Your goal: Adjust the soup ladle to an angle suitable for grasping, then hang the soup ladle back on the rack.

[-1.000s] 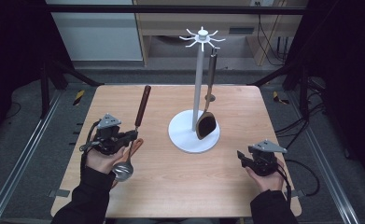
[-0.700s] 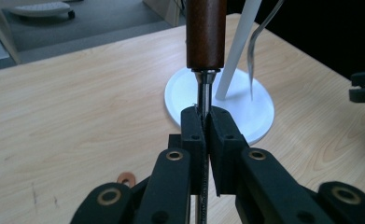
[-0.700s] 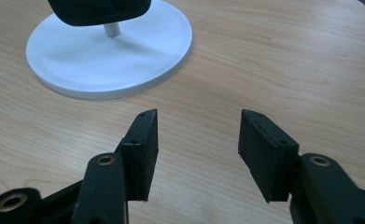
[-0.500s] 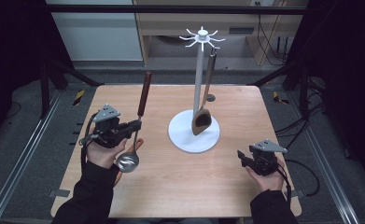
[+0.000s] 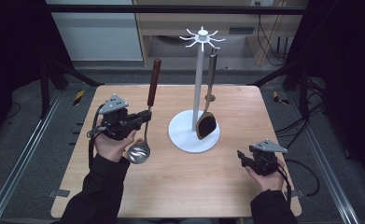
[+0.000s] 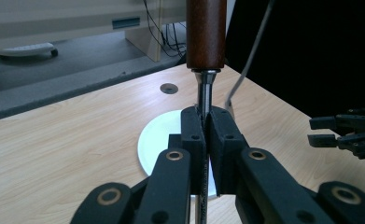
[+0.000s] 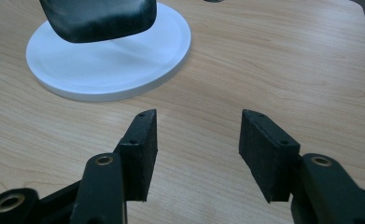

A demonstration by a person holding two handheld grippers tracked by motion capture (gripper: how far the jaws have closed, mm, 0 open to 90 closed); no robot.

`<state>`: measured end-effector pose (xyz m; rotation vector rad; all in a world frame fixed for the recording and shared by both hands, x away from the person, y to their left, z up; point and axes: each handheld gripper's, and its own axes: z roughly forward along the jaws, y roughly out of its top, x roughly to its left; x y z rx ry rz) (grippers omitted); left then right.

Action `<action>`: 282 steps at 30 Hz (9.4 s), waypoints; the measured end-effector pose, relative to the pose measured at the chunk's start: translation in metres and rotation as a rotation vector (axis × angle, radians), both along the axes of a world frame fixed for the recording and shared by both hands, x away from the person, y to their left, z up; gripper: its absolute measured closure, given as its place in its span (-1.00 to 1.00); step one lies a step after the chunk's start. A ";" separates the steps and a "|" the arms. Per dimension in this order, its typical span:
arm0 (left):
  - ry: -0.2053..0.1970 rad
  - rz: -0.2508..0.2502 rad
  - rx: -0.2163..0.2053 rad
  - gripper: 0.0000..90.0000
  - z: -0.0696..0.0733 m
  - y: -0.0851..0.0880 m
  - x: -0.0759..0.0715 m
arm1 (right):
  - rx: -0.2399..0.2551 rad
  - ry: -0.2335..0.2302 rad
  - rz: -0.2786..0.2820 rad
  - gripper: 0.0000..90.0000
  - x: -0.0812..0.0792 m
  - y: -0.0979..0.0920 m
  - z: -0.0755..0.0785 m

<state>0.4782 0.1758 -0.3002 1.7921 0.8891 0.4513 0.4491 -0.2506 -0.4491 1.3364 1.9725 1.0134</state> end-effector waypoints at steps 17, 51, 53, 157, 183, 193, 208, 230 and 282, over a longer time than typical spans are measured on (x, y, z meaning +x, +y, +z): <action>-0.043 -0.020 -0.009 0.90 0.013 -0.023 0.008 | -0.008 0.004 0.004 0.05 0.000 0.000 0.000; -0.091 -0.066 -0.014 0.90 0.034 -0.052 0.023 | -0.006 0.004 0.008 0.02 0.000 0.000 -0.001; -0.091 -0.065 -0.010 0.90 0.035 -0.053 0.025 | -0.005 0.004 0.008 0.02 0.000 0.000 -0.001; -0.058 -0.059 0.069 0.88 0.023 -0.102 0.078 | 0.006 0.011 0.024 0.02 0.001 -0.002 -0.001; -0.110 -0.010 0.047 0.84 0.013 -0.111 0.084 | 0.003 -0.001 0.025 0.01 0.001 -0.002 -0.001; -0.109 -0.030 0.031 0.69 0.007 -0.102 0.081 | 0.003 -0.002 0.026 0.01 0.001 -0.002 -0.001; -0.069 -0.074 0.093 0.20 -0.006 -0.055 0.050 | -0.003 0.000 0.016 0.02 0.000 -0.001 -0.001; 0.027 -0.025 0.220 0.05 -0.078 0.030 0.014 | -0.020 -0.002 0.019 0.05 0.000 0.001 -0.002; 0.359 0.047 0.492 0.05 -0.164 0.079 0.033 | -0.029 0.016 0.059 0.18 0.000 0.008 -0.001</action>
